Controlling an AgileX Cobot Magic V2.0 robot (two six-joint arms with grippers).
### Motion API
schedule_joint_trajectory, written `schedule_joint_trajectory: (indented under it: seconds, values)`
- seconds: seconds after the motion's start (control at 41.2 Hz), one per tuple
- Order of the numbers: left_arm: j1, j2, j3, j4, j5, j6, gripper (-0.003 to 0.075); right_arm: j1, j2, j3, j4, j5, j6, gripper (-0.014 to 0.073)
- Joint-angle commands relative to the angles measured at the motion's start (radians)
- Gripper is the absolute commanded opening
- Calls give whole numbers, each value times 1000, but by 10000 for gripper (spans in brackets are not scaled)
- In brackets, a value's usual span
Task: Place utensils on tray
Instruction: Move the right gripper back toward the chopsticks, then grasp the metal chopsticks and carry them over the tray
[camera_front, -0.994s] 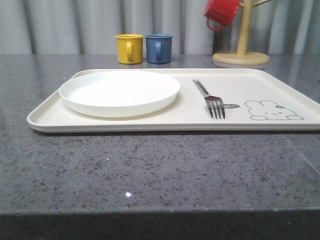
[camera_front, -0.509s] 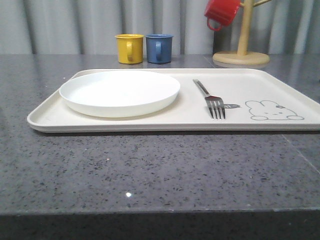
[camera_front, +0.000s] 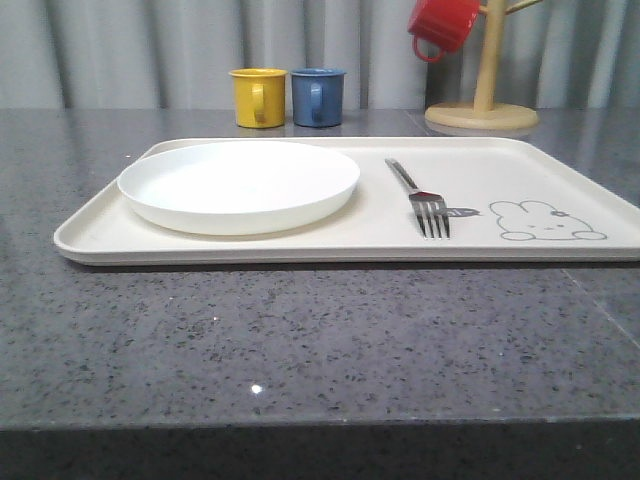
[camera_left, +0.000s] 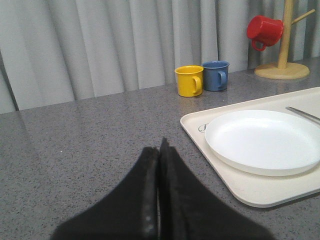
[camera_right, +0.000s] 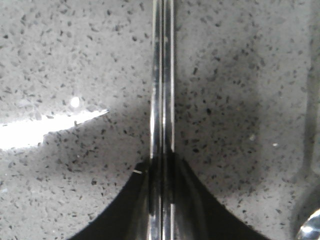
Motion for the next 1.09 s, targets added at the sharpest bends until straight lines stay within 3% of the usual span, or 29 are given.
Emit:
schedule_joint_trajectory:
  seconds: [0.0,0.242,0.388,0.533,0.897,1.067]
  values:
    - [0,11,-25,-4,-87,-10,-19,-5,-39,-23,8,8,-9,32]
    - [0,11,-25,-4,-87,-10,-19,16,-124,-31,8,14,-8,33]
    - [0,11,-25,-4,-87,-10,-19,61,-164,-96,9,94,15,33]
    - [0,11,-25,-4,-87,-10,-19,137,-164,-173,9,167,67,33]
    - [0,11,-25,-4,-87,-10,-19,394,-81,-221,46,160,204,33]
    - [0,11,-25,-4,-87,-10,-19,451,-10,-221,84,144,246,33]
